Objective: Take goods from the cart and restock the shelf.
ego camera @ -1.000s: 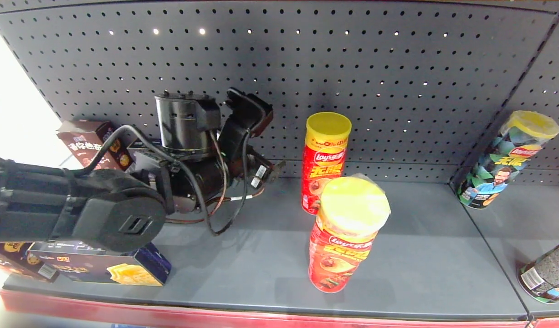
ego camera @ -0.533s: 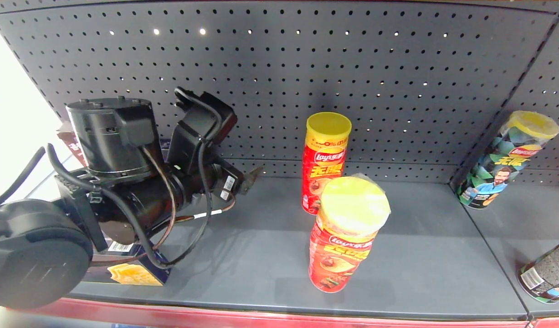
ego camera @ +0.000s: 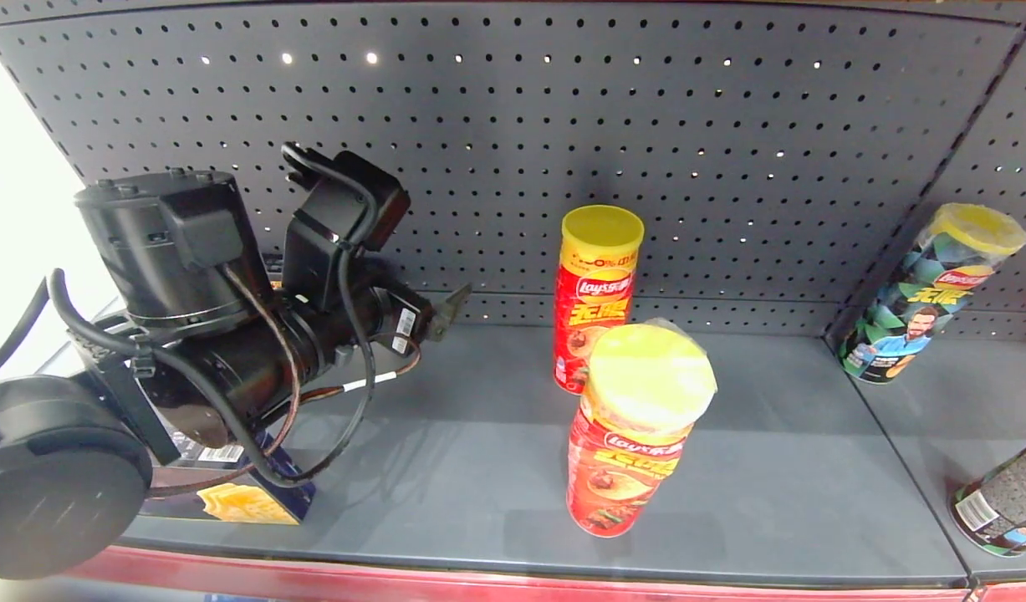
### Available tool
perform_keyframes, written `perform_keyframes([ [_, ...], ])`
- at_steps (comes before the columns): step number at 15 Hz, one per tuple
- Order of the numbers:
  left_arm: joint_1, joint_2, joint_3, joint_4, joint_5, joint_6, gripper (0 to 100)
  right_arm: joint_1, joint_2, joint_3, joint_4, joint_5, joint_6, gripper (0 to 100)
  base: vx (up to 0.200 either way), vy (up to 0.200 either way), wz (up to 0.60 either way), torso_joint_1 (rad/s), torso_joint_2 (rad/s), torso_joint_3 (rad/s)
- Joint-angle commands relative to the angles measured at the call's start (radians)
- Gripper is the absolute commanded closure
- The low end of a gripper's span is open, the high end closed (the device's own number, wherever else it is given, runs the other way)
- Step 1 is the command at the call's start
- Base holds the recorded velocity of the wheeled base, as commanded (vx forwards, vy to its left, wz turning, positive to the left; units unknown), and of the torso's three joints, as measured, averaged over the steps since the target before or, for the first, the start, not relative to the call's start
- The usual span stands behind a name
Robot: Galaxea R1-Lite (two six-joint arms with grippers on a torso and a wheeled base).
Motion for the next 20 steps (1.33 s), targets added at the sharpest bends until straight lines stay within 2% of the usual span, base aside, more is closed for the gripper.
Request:
perform_keyframes([
  [1,0.014,0.011,0.003,-0.008,-0.001,0.000,0,0.152,0.271,-0.137,0.008,0.067,-0.047,0,0.000,0.000,0.00,0.000,0.00,0.000],
  [3,0.013,0.034,-0.001,-0.028,-0.002,0.001,0,0.271,0.346,-0.172,0.008,0.021,-0.049,0,0.000,0.000,0.00,0.000,0.00,0.000],
  [4,0.011,0.057,-0.014,-0.030,-0.002,0.001,0,0.402,0.417,-0.172,0.001,-0.067,-0.049,0,0.000,0.000,0.00,0.000,0.00,0.000],
  [5,0.011,0.057,-0.015,-0.030,-0.002,0.001,0,0.423,0.426,-0.170,-0.002,-0.081,-0.047,0,0.000,0.000,0.00,0.000,0.00,0.000],
  [6,0.011,0.057,-0.011,-0.028,-0.001,0.000,0,0.564,0.505,-0.160,-0.026,-0.183,-0.038,0,0.000,0.000,0.00,0.000,0.00,0.000],
  [7,0.014,0.054,-0.006,-0.028,-0.001,0.000,0,0.610,0.553,-0.143,-0.068,-0.216,-0.023,0,0.000,0.000,0.00,0.000,0.00,0.000],
  [9,0.031,0.050,-0.004,-0.026,-0.001,0.000,0,0.633,0.656,-0.086,-0.212,-0.288,-0.006,0,0.000,0.000,0.00,0.000,0.00,0.000],
  [10,0.042,0.048,-0.001,-0.026,-0.001,0.000,0,0.643,0.686,-0.075,-0.233,-0.320,-0.006,0,0.000,0.000,0.00,0.000,0.00,0.000],
  [14,0.054,0.039,-0.004,-0.033,0.001,0.001,0,0.653,0.771,-0.088,-0.241,-0.430,0.006,0,0.000,0.000,0.00,0.000,0.00,0.000],
  [20,0.059,0.020,-0.004,-0.045,0.001,0.001,0,0.649,0.912,-0.193,-0.243,-0.441,0.011,0,0.000,0.000,0.00,0.000,0.00,0.000],
])
